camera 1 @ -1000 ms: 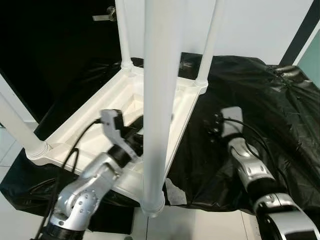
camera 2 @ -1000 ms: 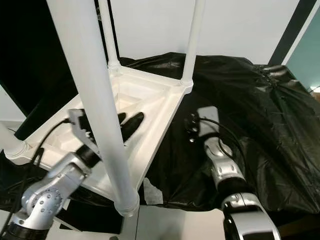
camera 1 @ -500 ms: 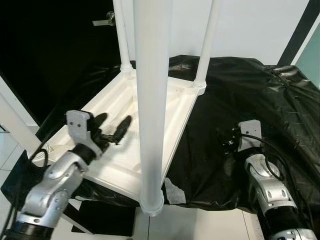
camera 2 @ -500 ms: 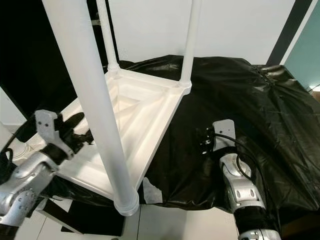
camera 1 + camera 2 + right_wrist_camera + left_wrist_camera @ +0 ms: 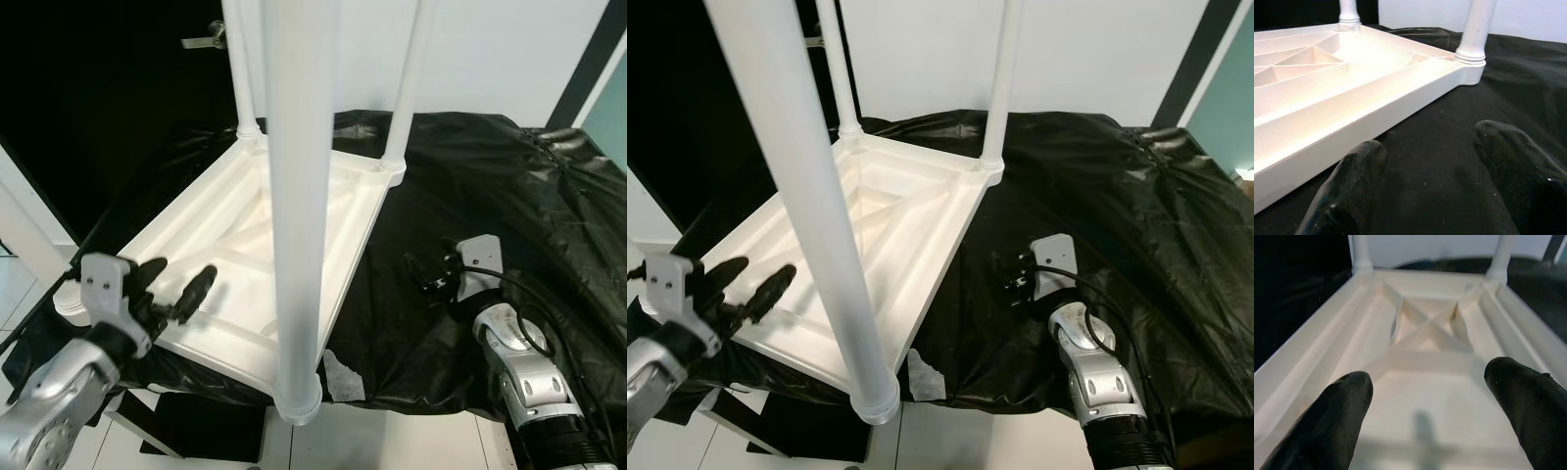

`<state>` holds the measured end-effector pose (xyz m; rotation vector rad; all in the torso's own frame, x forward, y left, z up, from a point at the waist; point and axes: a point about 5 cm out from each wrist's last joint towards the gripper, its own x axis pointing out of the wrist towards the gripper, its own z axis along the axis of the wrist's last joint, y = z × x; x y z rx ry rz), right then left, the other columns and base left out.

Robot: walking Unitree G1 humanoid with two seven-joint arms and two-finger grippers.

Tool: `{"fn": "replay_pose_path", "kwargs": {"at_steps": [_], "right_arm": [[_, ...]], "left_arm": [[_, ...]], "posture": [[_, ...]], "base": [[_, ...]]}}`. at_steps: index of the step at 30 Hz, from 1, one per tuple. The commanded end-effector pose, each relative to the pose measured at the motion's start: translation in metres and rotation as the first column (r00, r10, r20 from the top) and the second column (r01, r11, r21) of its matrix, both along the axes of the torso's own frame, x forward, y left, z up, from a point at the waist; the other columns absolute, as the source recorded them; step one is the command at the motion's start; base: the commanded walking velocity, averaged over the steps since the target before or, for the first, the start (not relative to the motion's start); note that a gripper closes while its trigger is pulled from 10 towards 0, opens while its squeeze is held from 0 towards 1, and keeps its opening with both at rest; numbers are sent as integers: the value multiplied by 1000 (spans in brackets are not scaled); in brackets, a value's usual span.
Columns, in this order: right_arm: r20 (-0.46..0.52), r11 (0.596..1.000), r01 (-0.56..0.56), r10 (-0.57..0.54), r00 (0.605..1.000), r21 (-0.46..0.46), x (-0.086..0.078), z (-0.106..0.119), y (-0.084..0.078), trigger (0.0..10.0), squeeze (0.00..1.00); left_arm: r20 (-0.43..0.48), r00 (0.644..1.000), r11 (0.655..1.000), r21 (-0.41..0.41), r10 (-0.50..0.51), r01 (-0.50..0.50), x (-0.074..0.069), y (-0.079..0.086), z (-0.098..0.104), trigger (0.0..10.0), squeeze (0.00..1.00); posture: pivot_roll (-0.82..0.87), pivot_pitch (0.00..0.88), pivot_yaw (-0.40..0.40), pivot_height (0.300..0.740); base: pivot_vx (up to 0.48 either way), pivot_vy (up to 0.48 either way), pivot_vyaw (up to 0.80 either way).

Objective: Building children table

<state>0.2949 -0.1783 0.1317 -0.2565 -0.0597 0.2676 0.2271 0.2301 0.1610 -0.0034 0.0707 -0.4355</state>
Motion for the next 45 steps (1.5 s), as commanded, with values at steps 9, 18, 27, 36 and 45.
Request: {"fn": "replay_pose_path", "kwargs": {"at_steps": [9, 18, 27, 36, 45], "right_arm": [[-22, 1000, -15, 15, 1000, -8, 0, 0, -3, 10000, 0], [-38, 1000, -16, 16, 999, -7, -4, -2, -3, 10000, 0], [-35, 1000, -8, 7, 999, -13, -2, 0, -5, 10000, 0], [-36, 1000, -9, 9, 999, -9, -3, 0, -3, 10000, 0], [-32, 1000, -8, 8, 999, -8, -2, 1, -3, 10000, 0]], "left_arm": [[-124, 648, 648, 46, -751, 760, -48, -21, -5, 10000, 0], [-315, 613, 556, 260, -724, 790, -63, -19, -31, 10000, 0], [-250, 702, 595, 389, -666, 703, -46, -19, -31, 10000, 0], [-204, 751, 612, 466, -628, 639, -28, -6, -24, 10000, 0], [-270, 741, 518, 570, -615, 638, -25, -4, -37, 10000, 0]], "posture": [[42, 0, -21, 740], [29, 0, -7, 740], [26, 0, -3, 740], [31, 0, -1, 740], [24, 0, 12, 740]], "base": [[0, 0, 0], [0, 0, 0], [0, 0, 0], [0, 0, 0], [0, 0, 0]]}}
